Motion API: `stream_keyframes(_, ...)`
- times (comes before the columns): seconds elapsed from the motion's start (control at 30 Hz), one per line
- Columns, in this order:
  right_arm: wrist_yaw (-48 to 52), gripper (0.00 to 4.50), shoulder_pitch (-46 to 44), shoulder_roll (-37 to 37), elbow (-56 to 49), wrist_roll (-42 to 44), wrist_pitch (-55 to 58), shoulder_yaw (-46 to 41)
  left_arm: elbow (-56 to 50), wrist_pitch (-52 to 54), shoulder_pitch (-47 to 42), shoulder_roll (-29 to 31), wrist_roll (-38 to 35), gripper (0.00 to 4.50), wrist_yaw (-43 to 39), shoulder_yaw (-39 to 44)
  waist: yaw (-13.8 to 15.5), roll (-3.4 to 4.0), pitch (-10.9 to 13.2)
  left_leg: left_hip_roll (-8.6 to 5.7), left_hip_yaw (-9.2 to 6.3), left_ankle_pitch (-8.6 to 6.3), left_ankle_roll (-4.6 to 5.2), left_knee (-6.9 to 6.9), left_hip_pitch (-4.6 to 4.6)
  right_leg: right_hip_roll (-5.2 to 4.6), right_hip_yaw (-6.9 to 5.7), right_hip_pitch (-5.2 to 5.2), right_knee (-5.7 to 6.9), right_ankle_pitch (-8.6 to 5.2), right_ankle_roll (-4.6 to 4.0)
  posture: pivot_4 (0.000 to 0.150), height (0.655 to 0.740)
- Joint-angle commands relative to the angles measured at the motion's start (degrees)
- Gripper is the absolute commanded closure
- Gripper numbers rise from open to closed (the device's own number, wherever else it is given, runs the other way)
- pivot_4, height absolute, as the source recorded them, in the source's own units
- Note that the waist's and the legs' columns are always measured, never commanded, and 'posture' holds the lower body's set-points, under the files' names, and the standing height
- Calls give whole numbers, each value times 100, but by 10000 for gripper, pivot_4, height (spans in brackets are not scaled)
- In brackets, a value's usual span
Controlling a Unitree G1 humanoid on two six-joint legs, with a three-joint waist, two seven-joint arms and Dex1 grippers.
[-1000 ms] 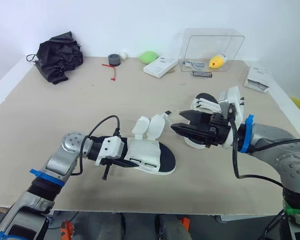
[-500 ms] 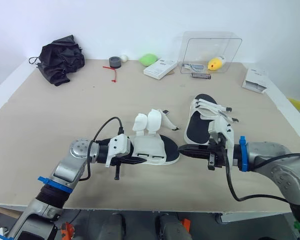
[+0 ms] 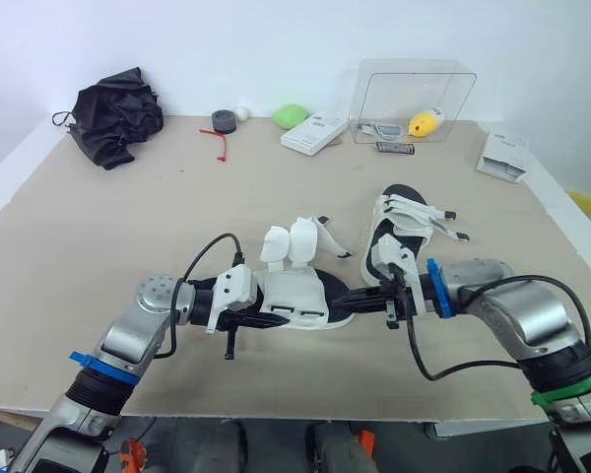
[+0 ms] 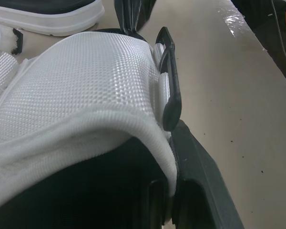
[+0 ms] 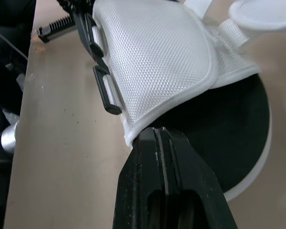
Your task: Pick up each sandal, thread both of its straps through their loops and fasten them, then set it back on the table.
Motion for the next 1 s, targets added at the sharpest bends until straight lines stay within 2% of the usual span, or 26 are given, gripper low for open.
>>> stream_keyframes(0.03,200,44873,-221,159,179,-186,-208,62,83,19,67,2,54,45000,26,-70,0,0,0,0,1,0,0,0,1,0,0,1,0,1,-1,1500,7400)
stream_keyframes(0.37,428,44873,-953,1111,917,-530,-298,313,63,53,-9,-22,-128,45000,-33,15,-2,0,0,1,5,2,-2,5,4,5,0,1,1,9,-5,1500,7400)
stream_keyframes(0.67,578,44873,-1013,1613,1169,-583,-276,325,17,90,38,41,-243,45000,-252,90,-14,0,0,6,0,1,-2,-10,4,21,-1,-8,5,4,-18,1500,7400)
stream_keyframes(1.0,493,44873,-860,1813,1723,-1307,-455,742,-25,55,67,78,-197,45000,-248,115,-88,1,-1,16,4,3,-3,-21,30,32,-1,3,9,7,-35,1500,7400)
